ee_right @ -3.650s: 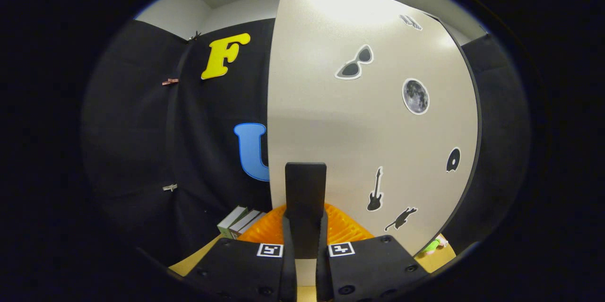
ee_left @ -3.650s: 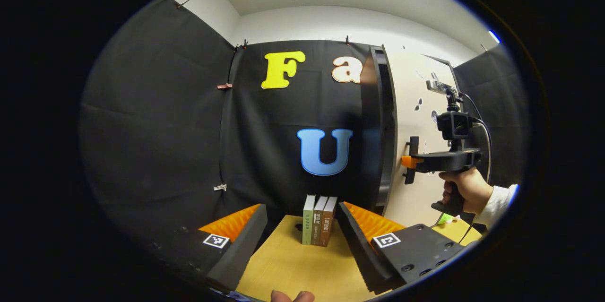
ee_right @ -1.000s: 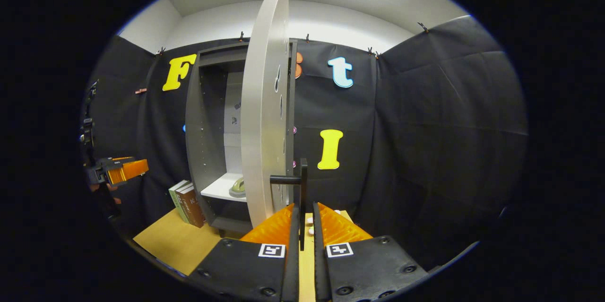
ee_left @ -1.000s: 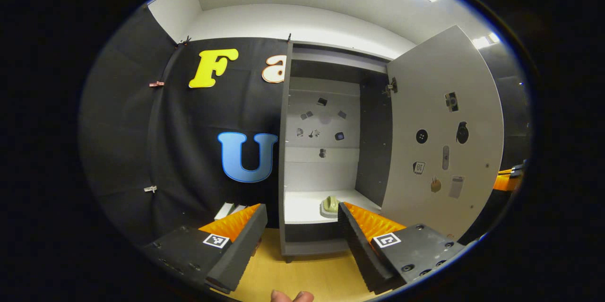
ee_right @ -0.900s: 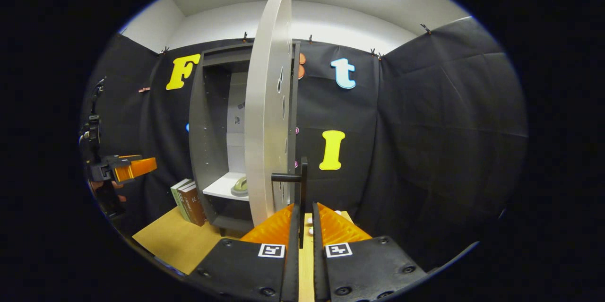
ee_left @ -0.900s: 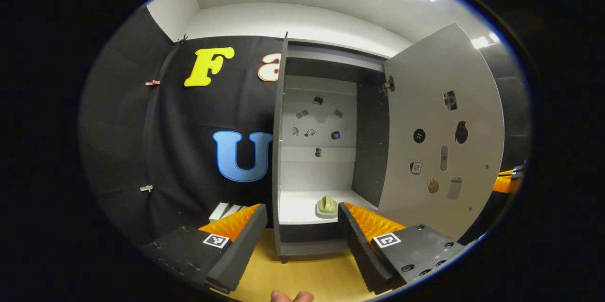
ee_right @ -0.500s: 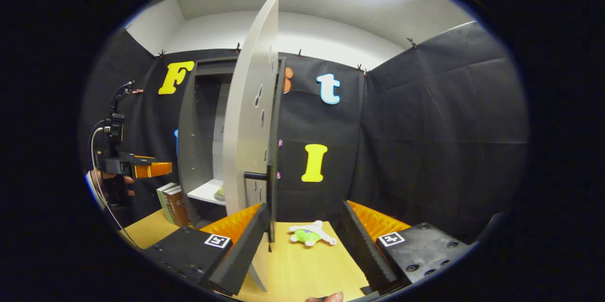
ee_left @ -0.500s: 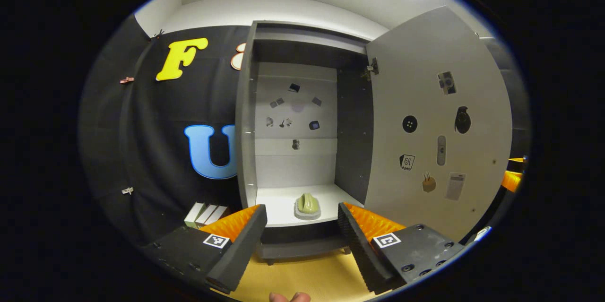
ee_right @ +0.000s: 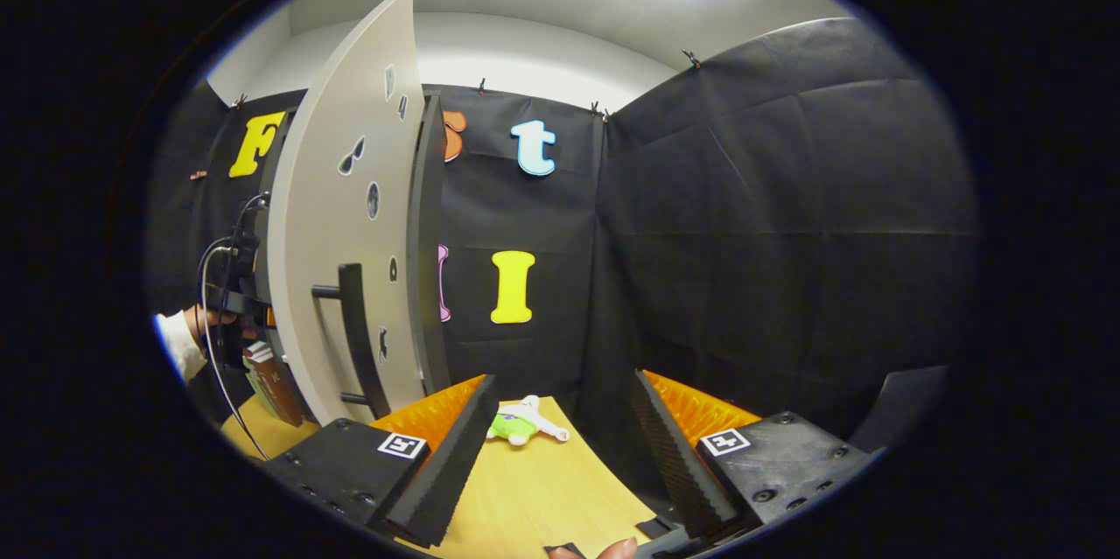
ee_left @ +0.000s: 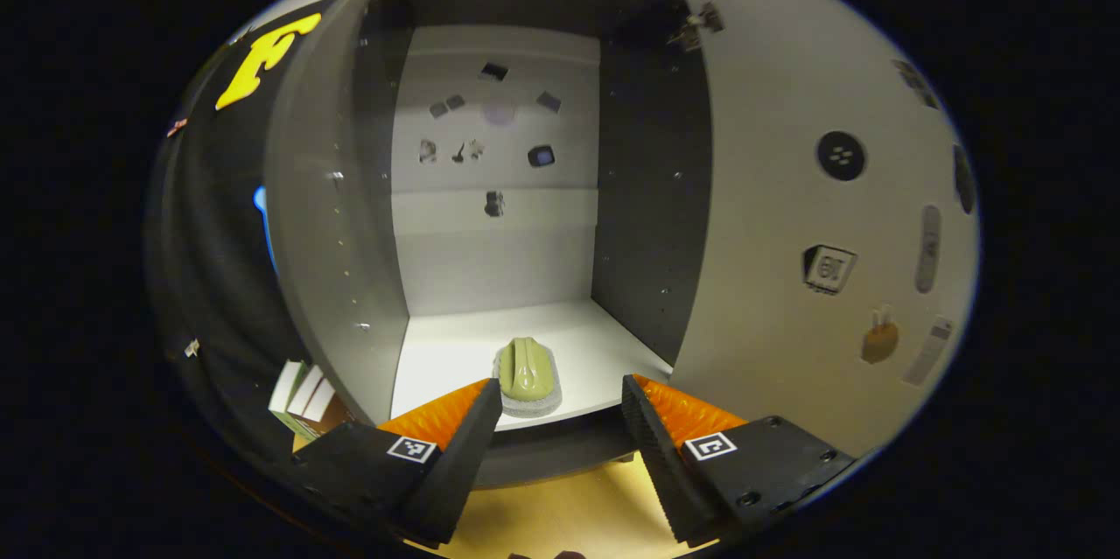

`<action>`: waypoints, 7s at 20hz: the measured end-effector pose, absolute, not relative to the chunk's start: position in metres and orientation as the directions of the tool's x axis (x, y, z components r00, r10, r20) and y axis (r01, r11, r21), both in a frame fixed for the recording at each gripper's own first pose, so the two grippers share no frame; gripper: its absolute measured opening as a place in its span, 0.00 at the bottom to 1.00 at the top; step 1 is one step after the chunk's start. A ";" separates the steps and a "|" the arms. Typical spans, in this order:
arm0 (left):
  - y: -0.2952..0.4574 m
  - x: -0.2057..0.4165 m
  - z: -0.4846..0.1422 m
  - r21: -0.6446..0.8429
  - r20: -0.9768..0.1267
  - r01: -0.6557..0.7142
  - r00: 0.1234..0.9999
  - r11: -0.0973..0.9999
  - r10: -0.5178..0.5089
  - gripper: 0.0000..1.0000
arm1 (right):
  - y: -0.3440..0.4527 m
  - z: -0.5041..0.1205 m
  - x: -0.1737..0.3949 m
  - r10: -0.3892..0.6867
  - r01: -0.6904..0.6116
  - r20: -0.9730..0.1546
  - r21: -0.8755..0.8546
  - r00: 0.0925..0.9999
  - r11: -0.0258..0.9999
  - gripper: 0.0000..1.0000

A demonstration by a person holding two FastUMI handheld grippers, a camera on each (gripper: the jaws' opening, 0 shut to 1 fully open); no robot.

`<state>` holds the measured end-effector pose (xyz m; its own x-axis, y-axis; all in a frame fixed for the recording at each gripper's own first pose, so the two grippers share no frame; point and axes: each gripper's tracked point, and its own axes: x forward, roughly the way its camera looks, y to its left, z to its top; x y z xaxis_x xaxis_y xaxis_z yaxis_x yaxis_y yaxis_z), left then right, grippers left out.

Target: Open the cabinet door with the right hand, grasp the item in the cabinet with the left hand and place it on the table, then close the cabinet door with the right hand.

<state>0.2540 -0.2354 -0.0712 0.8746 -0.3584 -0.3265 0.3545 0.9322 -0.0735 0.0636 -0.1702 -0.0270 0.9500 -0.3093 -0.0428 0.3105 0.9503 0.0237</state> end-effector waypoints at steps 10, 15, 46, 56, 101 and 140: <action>-0.246 0.359 -0.122 -0.111 -0.472 0.292 0.826 0.950 -0.308 0.61 | -0.230 -0.048 0.059 -0.370 0.372 -0.070 0.013 0.926 0.928 0.97; -0.248 0.382 -0.147 -0.074 -0.528 0.279 0.803 0.957 -0.275 0.54 | -0.243 -0.056 0.064 -0.384 0.386 -0.076 0.009 0.920 0.923 0.97; -0.189 0.155 -0.139 -0.068 -0.352 0.258 0.898 0.964 -0.266 0.22 | -0.156 -0.030 0.093 -0.243 0.243 -0.032 0.019 0.970 0.970 0.98; -0.188 0.092 -0.253 -0.056 -0.391 0.199 0.897 0.978 -0.205 0.22 | -0.139 -0.023 0.099 -0.220 0.220 -0.024 0.006 0.975 0.975 0.98; -0.182 0.042 -0.285 -0.119 -0.315 0.178 0.926 0.977 -0.207 0.96 | -0.113 -0.017 0.138 -0.197 0.197 -0.024 -0.005 0.980 0.980 0.98; 0.057 -0.013 -0.067 -0.037 -0.125 -0.042 0.991 0.998 0.037 0.93 | -0.064 -0.012 0.100 -0.266 0.268 -0.034 0.116 0.963 0.956 0.96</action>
<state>-0.0129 0.0570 -0.0667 0.9915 0.0371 -0.1250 -0.0420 0.9984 -0.0368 0.1001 -0.0637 -0.0117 0.9635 -0.2657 -0.0341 0.2678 0.9564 0.1161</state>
